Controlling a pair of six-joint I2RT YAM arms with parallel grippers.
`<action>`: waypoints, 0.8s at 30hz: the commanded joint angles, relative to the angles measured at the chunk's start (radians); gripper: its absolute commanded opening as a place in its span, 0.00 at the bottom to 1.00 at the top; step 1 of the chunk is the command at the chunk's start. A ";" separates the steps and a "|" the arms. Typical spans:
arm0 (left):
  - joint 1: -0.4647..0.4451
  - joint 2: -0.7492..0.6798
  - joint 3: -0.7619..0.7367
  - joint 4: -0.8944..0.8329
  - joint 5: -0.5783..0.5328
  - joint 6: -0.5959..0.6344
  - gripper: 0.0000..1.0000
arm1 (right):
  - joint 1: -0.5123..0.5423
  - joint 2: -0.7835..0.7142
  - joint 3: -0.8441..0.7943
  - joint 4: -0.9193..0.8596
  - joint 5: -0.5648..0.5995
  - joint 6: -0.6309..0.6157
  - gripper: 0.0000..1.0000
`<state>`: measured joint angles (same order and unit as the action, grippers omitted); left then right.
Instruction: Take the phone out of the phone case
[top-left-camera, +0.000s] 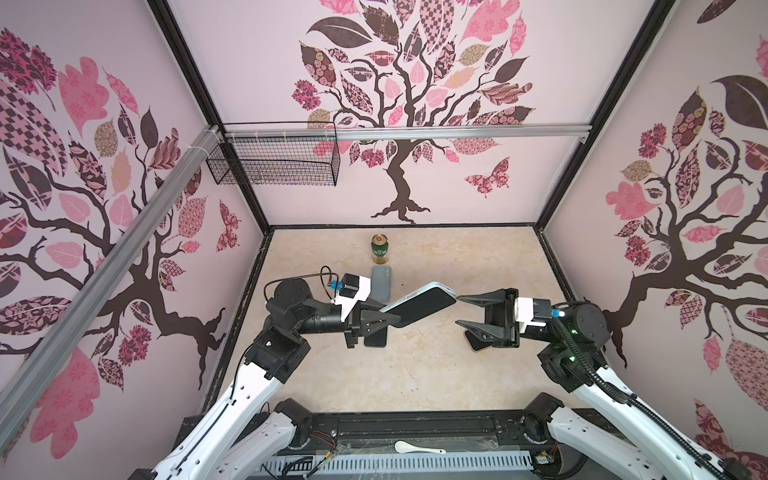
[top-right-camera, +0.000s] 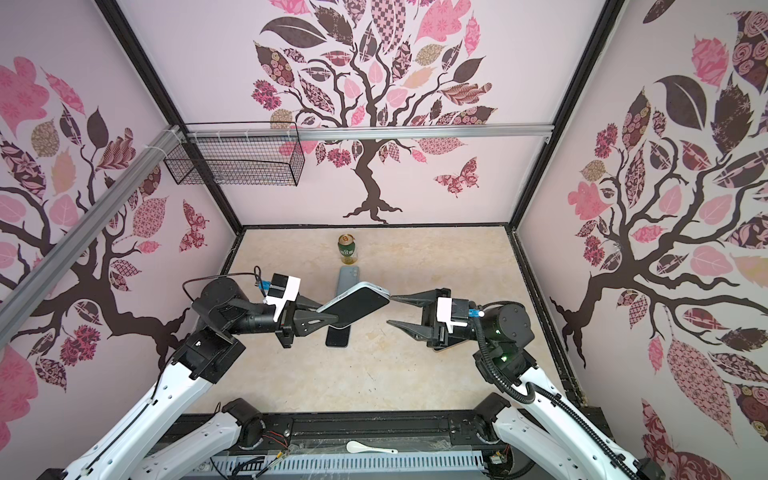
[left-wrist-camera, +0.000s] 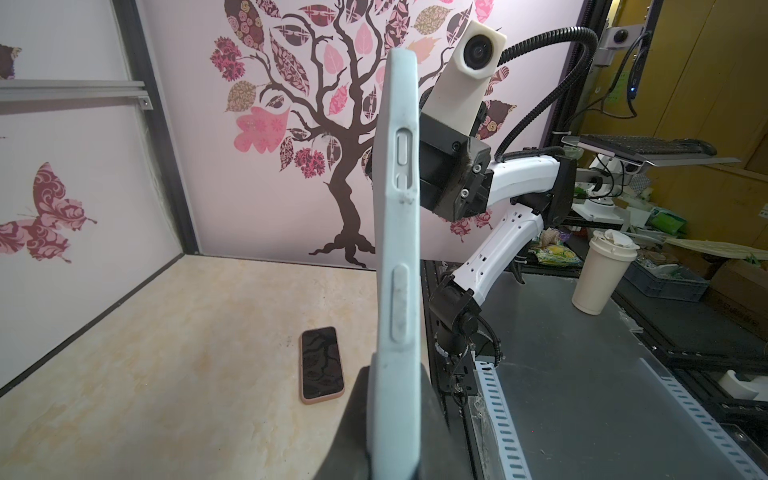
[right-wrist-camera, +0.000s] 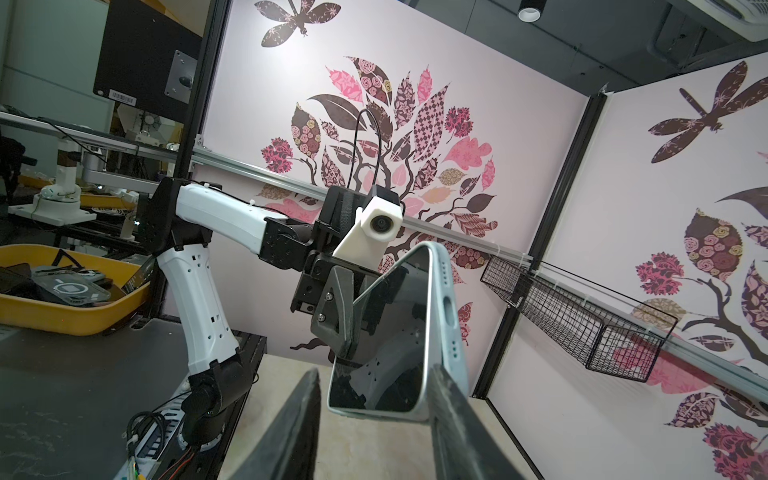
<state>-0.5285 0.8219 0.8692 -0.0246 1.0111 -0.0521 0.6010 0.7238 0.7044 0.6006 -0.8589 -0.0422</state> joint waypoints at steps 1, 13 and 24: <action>-0.012 -0.008 0.042 0.034 0.007 0.015 0.00 | 0.010 0.005 0.049 -0.047 -0.017 -0.013 0.44; -0.037 -0.006 0.057 0.010 -0.011 0.041 0.00 | 0.043 0.035 0.070 -0.158 -0.016 -0.066 0.43; -0.036 -0.038 0.041 0.019 -0.085 0.039 0.00 | 0.045 -0.008 0.056 -0.242 0.167 -0.138 0.45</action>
<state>-0.5556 0.8162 0.8703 -0.0975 0.9318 -0.0254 0.6365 0.7277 0.7528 0.4278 -0.7464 -0.1486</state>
